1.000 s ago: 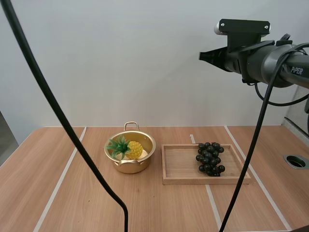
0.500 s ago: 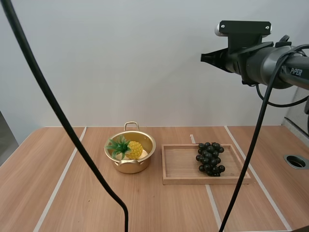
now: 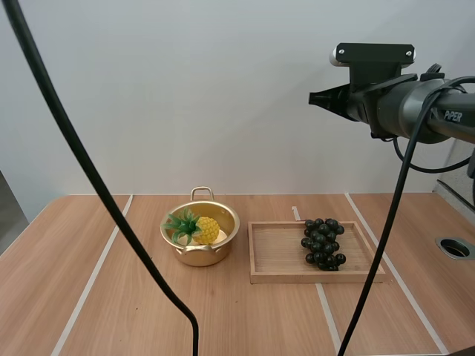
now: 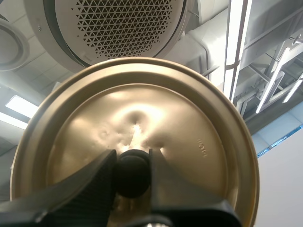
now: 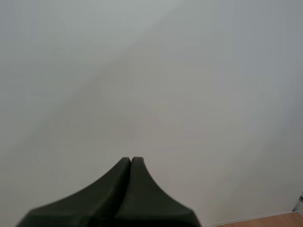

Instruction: Open the pot, put the pineapple inside, and close it

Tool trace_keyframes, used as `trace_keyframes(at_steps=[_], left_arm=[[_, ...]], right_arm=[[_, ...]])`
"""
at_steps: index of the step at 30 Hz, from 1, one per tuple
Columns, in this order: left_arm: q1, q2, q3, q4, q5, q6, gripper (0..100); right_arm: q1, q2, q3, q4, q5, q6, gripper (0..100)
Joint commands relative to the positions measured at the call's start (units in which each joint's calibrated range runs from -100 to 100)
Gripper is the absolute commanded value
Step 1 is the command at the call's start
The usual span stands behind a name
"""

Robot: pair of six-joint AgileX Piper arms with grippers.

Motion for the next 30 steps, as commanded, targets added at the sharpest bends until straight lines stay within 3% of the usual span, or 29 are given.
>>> trace_keyframes(at_steps=[1, 30], left_arm=[[-0.01, 0.2, -0.4, 0.0, -0.6, -1.5, 0], [-0.01, -1.3, -0.4, 0.1, 0.7, -2.7, 0]], right_arm=[[-0.1, -0.9, 0.4, -0.9, -0.5, -0.1, 0], [-0.1, -1.0, 0.4, -0.9, -0.5, -0.1, 0]])
